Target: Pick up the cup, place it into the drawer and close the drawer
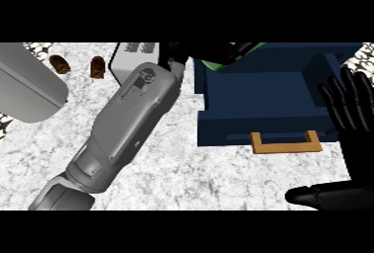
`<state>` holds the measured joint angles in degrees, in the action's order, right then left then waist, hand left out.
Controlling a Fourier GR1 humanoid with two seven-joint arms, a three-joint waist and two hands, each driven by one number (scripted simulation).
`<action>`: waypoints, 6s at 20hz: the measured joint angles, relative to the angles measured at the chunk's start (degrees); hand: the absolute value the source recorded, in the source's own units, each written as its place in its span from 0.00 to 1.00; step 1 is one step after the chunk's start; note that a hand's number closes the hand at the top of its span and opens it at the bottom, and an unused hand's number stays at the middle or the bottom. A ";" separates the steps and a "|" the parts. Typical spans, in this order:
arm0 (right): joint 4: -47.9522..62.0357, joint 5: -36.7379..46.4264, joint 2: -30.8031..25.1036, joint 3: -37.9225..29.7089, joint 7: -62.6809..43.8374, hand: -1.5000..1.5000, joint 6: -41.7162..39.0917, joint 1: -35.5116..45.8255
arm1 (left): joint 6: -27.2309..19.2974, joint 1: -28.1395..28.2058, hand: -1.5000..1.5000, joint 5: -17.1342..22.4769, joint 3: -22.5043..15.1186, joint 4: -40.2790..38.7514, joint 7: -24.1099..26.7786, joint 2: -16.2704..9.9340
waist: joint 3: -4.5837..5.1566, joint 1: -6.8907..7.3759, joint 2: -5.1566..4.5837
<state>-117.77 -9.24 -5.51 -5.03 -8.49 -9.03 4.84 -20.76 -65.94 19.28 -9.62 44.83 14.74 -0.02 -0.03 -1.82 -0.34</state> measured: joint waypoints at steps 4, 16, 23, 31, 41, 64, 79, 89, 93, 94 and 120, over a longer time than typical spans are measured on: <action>0.92 -0.28 -0.11 -0.14 0.58 0.00 -0.45 0.35 | -0.88 -2.60 1.00 3.49 -2.36 -6.16 2.15 0.02 | 0.00 -0.34 -0.11; 3.49 -1.28 -0.51 -0.26 1.60 0.00 -1.55 3.16 | -2.53 -7.99 1.00 11.54 -12.86 -19.04 6.09 0.02 | -0.04 -2.77 -0.75; 3.18 -0.95 0.09 1.26 1.16 0.00 -1.48 4.02 | -5.01 -9.22 0.00 13.31 -20.22 -22.04 4.48 0.02 | -0.07 -4.23 -1.00; 2.65 -2.47 0.42 1.29 0.80 0.00 -1.74 4.45 | -6.77 -9.74 0.00 16.30 -23.49 -22.23 4.85 0.02 | -0.06 -4.76 -1.18; 1.16 -8.05 -0.13 -0.63 -1.84 0.00 -2.77 3.51 | -3.13 -8.71 0.00 23.56 -20.03 -16.60 11.81 0.02 | 0.00 -1.71 -0.33; -0.30 6.43 -9.77 1.89 -0.25 1.00 -12.76 -2.70 | -2.63 23.69 0.00 26.33 -12.90 22.69 3.58 -19.34 | 0.04 3.73 0.88; 15.15 40.46 -13.08 16.63 11.89 1.00 -6.75 2.46 | 8.50 47.26 0.00 29.18 -5.93 38.17 4.90 -30.39 | 0.03 3.46 0.33; 40.22 52.02 -9.76 18.13 20.42 0.00 1.75 10.91 | 17.08 55.80 0.00 29.05 0.63 39.70 5.68 -32.70 | 0.02 2.71 0.22; 51.02 54.92 -7.96 17.47 23.10 0.00 4.45 16.04 | 20.17 59.07 0.00 28.97 3.12 40.24 5.88 -32.64 | 0.07 2.76 0.30; 54.05 55.44 -7.06 17.11 23.66 0.00 5.33 17.68 | 20.39 59.13 0.00 28.52 3.34 40.09 5.92 -32.07 | 0.08 2.72 0.30; 102.78 52.63 -11.57 3.12 47.11 0.00 2.24 48.44 | 28.76 58.73 0.00 25.40 7.57 36.59 5.12 -29.38 | 0.07 5.83 -0.12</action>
<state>-15.00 43.39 -17.08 -1.91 38.62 -6.79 53.28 8.00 -7.21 44.68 -2.05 81.42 19.86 -29.40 0.04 4.01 -0.46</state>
